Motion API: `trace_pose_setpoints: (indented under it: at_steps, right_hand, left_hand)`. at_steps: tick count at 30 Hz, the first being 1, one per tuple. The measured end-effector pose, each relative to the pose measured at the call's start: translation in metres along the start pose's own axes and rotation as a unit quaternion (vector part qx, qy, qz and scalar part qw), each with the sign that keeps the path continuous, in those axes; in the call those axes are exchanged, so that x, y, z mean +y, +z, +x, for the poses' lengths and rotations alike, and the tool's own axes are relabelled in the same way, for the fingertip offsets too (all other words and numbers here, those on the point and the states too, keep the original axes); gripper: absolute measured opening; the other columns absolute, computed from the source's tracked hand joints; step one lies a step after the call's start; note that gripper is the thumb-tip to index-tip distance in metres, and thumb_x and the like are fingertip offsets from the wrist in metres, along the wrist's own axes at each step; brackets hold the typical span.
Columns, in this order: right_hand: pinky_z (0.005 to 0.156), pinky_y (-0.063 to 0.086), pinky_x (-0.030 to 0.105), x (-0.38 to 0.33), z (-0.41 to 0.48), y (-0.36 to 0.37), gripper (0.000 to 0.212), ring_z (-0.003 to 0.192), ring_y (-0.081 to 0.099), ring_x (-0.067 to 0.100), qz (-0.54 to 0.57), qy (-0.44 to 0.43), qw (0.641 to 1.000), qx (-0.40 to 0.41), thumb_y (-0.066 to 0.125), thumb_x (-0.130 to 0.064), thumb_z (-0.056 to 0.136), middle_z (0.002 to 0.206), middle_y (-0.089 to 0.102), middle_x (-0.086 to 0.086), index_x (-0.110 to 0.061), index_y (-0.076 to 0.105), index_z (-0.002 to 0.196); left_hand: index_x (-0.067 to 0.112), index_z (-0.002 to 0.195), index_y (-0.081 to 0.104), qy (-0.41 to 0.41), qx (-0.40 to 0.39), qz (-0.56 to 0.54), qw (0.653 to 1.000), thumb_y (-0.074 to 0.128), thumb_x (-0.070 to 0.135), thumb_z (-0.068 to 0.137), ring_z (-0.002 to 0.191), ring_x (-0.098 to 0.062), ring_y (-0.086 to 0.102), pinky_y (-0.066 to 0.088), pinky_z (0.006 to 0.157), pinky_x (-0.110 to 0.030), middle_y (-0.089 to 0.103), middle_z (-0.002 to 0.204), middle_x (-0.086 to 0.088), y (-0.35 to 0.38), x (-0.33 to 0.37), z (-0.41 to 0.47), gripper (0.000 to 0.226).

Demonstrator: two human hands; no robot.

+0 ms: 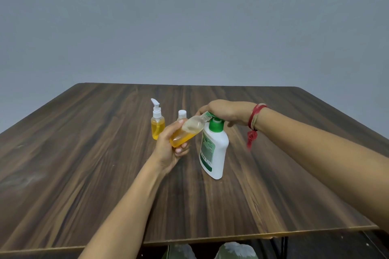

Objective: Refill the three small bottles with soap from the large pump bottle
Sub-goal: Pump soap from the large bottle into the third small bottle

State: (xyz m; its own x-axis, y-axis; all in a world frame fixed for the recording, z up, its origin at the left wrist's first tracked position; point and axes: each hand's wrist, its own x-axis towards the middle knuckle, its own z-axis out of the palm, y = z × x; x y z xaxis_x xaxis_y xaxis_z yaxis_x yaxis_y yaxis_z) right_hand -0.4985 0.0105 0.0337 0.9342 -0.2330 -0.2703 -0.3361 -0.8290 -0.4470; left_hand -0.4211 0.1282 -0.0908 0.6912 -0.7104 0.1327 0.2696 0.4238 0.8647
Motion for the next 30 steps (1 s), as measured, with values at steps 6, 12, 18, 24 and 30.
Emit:
trace_pose_setpoints:
  at_steps: [6,12,18,24,30]
  right_hand:
    - [0.057,0.037,0.020,-0.0018,0.0016,-0.0023,0.036,0.084,0.051,0.017,-0.003,-0.002,1.000,-0.003,0.033,-0.009,0.097,0.103,0.054,0.008,-0.007,0.057,0.123]
    - [0.061,0.037,0.020,-0.0016,0.0050,-0.0040,0.036,0.084,0.050,0.017,-0.001,-0.005,1.000,-0.003,0.033,-0.009,0.097,0.117,0.058,0.015,-0.006,0.058,0.123]
    - [0.082,0.040,0.034,-0.0001,0.0050,-0.0045,0.036,0.087,0.048,0.019,-0.007,0.005,1.000,-0.006,0.033,-0.011,0.096,0.111,0.051,0.009,-0.016,0.058,0.121]
    - [0.073,0.042,0.029,0.0013,0.0050,-0.0020,0.036,0.091,0.051,0.019,0.002,0.009,1.000,-0.008,0.032,-0.011,0.096,0.112,0.052,0.008,-0.017,0.058,0.119]
    - [0.062,0.034,0.024,0.0015,0.0043,-0.0014,0.035,0.087,0.048,0.019,0.008,-0.001,1.000,-0.008,0.035,-0.012,0.096,0.107,0.054,0.008,-0.011,0.058,0.122]
  left_hand:
    - [0.005,0.079,0.055,-0.003,0.001,-0.006,1.000,0.053,0.035,0.079,0.029,-0.005,0.027,0.021,0.032,-0.014,0.036,0.040,0.000,0.0005,0.0007,-0.0004,0.031]
    - [0.004,0.078,0.055,-0.003,-0.004,-0.008,1.000,0.052,0.035,0.079,0.029,-0.005,0.027,0.021,0.032,-0.013,0.036,0.040,0.000,0.0020,0.0015,-0.0006,0.031]
    - [0.006,0.074,0.057,-0.002,-0.007,-0.009,1.000,0.052,0.034,0.079,0.029,-0.005,0.027,0.021,0.032,-0.013,0.036,0.040,0.000,0.0019,0.0014,-0.0009,0.029]
    - [0.004,0.081,0.059,0.003,-0.003,0.000,1.000,0.052,0.034,0.080,0.029,-0.004,0.028,0.022,0.032,-0.013,0.037,0.040,0.000,0.0005,0.0020,-0.0007,0.031]
    - [0.004,0.083,0.059,0.007,0.000,0.001,1.000,0.052,0.034,0.079,0.029,-0.004,0.028,0.020,0.033,-0.012,0.036,0.040,0.000,0.0020,0.0022,-0.0003,0.031]
